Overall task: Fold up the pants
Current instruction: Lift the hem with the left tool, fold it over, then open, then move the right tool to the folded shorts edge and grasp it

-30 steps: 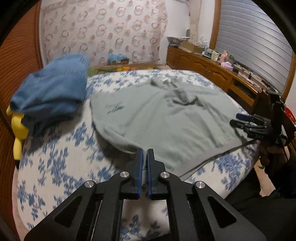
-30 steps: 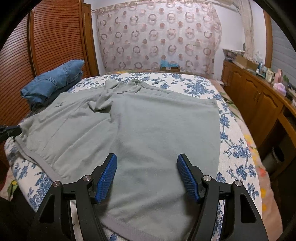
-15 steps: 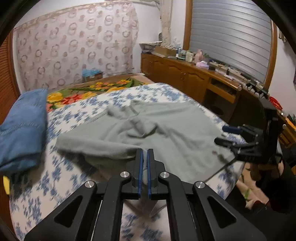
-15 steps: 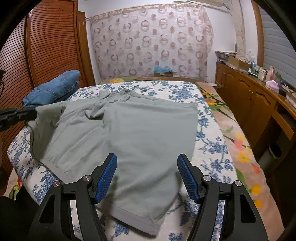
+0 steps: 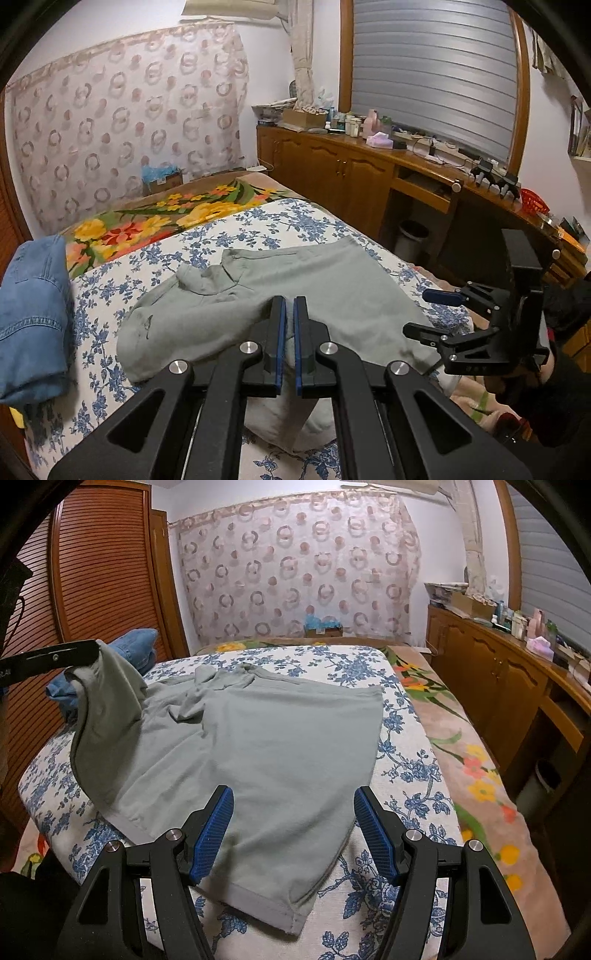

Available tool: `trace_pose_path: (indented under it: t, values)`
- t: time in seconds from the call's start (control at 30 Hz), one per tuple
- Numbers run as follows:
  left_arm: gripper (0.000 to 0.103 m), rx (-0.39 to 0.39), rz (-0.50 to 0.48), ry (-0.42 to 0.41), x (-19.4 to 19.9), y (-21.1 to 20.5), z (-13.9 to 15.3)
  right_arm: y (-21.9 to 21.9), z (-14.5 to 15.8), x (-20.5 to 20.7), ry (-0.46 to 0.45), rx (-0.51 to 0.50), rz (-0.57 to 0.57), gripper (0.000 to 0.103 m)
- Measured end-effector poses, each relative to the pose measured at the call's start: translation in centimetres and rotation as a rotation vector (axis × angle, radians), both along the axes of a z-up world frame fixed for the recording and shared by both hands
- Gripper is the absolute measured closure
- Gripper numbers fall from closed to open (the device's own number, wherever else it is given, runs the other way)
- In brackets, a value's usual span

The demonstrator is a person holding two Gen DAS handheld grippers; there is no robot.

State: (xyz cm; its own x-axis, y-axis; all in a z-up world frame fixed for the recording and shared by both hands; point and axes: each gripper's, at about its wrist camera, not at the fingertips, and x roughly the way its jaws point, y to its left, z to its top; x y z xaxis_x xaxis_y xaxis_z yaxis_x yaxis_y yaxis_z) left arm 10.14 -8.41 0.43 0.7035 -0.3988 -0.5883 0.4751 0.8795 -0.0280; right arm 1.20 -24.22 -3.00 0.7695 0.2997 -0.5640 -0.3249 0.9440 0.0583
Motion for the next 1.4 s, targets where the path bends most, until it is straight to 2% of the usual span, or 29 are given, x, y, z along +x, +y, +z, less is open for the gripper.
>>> trace_pose_path:
  t: [0.07,0.13,0.23,0.27,0.3,0.37,0.47,0.6,0.97,1.23,1.3,1.37,1.4]
  values:
    - [0.098,0.005,0.025,0.0,0.2,0.3,-0.2,0.1,0.0,0.1,-0.001,0.002,0.003,0.033]
    - [0.092,0.015,0.048,0.004,0.3,0.6,-0.3,0.1,-0.1,-0.1,-0.002,0.001,0.006,0.033]
    - [0.067,0.024,0.071,-0.003,0.2,1.3,-0.6,0.3,-0.1,0.0,-0.003,0.0,0.012,0.033]
    - [0.048,0.028,0.083,-0.008,0.1,1.6,-0.6,0.3,-0.1,0.1,-0.003,0.003,0.015,0.033]
    - [0.034,0.031,0.096,-0.016,0.0,1.8,-0.7,0.5,-0.2,0.2,-0.002,0.006,0.02,0.033]
    - [0.027,0.033,0.115,-0.035,-0.4,2.5,-1.0,0.9,-0.2,0.4,-0.001,0.01,0.032,0.033]
    - [0.026,0.048,0.134,-0.014,-0.7,3.3,-2.1,1.6,-0.3,0.7,0.0,0.016,0.055,0.034]
    - [0.025,0.056,0.156,0.029,-0.9,4.4,-4.1,3.2,-0.3,0.7,-0.003,0.022,0.095,0.041]
    - [0.025,0.061,0.201,0.145,-2.1,7.0,-8.9,7.8,-1.6,1.4,0.036,0.031,0.262,0.067]
    - [0.025,0.049,0.219,0.189,-2.4,7.7,-10.5,8.5,-3.0,3.3,0.115,0.051,0.294,0.069]
    - [0.025,0.046,0.219,0.192,-2.4,7.8,-10.6,8.3,-2.9,3.6,0.12,0.057,0.305,0.075]
    - [0.025,0.045,0.219,0.191,-2.4,7.8,-10.5,8.5,-2.8,3.8,0.123,0.062,0.32,0.088]
    - [0.025,0.045,0.219,0.188,-2.4,7.8,-10.5,8.4,-2.6,3.8,0.116,0.064,0.321,0.091]
